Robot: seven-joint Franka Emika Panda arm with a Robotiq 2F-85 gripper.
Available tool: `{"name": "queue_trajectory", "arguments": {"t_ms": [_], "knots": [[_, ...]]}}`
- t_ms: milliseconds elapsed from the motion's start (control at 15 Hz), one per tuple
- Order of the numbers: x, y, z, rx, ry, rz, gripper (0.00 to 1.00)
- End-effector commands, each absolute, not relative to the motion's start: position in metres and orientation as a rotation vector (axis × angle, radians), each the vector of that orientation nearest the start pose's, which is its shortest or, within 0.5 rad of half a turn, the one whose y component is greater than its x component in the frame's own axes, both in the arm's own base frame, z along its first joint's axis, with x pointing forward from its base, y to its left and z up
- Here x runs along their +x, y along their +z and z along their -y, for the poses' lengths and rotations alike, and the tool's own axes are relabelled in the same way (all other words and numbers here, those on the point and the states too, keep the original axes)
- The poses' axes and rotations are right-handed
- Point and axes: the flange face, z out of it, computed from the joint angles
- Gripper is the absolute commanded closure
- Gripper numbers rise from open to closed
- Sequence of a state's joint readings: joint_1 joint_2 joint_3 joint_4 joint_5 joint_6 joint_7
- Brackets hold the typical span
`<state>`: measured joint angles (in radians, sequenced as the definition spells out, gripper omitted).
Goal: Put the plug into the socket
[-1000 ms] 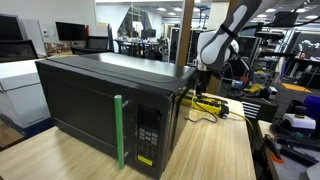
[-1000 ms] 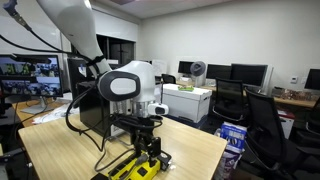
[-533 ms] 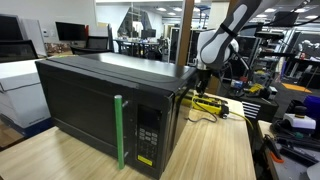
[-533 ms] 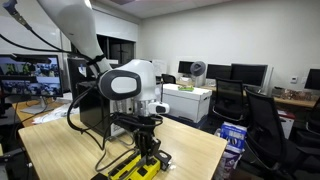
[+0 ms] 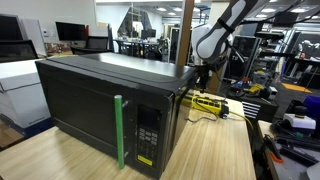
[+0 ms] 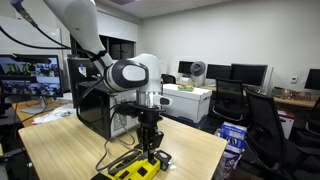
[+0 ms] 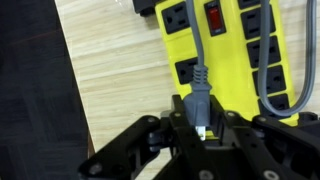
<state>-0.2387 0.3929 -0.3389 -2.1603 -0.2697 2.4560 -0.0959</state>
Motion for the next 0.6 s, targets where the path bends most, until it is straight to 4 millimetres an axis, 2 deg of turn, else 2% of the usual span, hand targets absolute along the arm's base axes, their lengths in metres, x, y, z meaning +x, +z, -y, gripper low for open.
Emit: {"name": "queue_trajectory", "arguments": {"t_ms": [0, 200, 533], "knots": [[0.489, 0.247, 0.308, -3.361, 0.49, -0.301, 0.92], [0.504, 0.26, 0.313, -3.318, 0.687, -0.216, 0.92], [0.511, 0.268, 0.316, -3.172, 1.068, -0.034, 0.92]]}}
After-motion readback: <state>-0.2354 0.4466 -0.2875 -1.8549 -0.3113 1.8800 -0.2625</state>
